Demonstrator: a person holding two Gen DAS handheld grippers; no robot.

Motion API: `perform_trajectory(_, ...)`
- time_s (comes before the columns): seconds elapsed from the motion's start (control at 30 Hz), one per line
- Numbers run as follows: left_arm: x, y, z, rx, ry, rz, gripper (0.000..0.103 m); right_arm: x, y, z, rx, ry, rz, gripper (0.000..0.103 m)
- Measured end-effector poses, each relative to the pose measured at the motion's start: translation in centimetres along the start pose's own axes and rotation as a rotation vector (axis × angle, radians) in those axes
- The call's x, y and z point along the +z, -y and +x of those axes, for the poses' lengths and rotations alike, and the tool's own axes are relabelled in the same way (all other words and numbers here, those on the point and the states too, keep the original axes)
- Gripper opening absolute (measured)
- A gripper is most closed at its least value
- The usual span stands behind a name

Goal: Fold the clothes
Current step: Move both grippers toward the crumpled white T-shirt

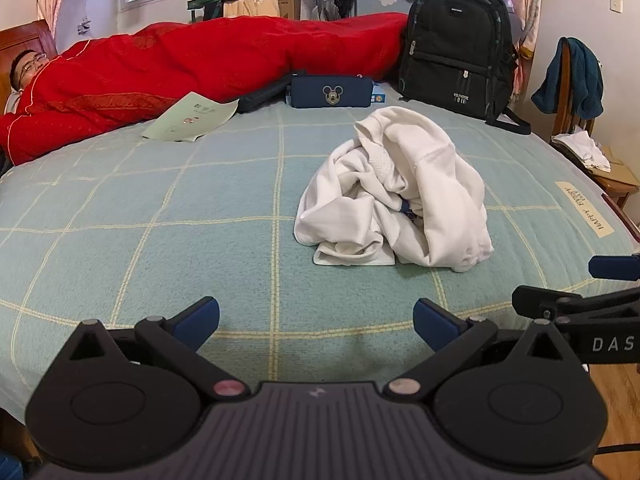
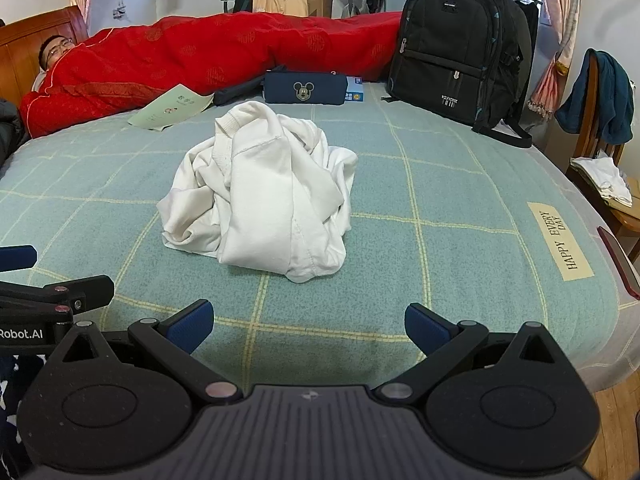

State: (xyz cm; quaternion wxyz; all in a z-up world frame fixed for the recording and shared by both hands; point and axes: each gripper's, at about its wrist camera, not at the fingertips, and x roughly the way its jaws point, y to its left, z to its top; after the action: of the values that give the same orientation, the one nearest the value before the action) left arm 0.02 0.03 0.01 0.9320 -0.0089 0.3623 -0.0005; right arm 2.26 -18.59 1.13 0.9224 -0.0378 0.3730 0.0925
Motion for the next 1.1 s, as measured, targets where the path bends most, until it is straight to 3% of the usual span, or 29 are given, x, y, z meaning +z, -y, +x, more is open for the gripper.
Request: perform_trajectory(1.1,-0.09,0.57,0.38,-0.007,-0.010,0.005,0.102,-0.06,0.01,0.01,0.003,-0.002,0.001,0.103)
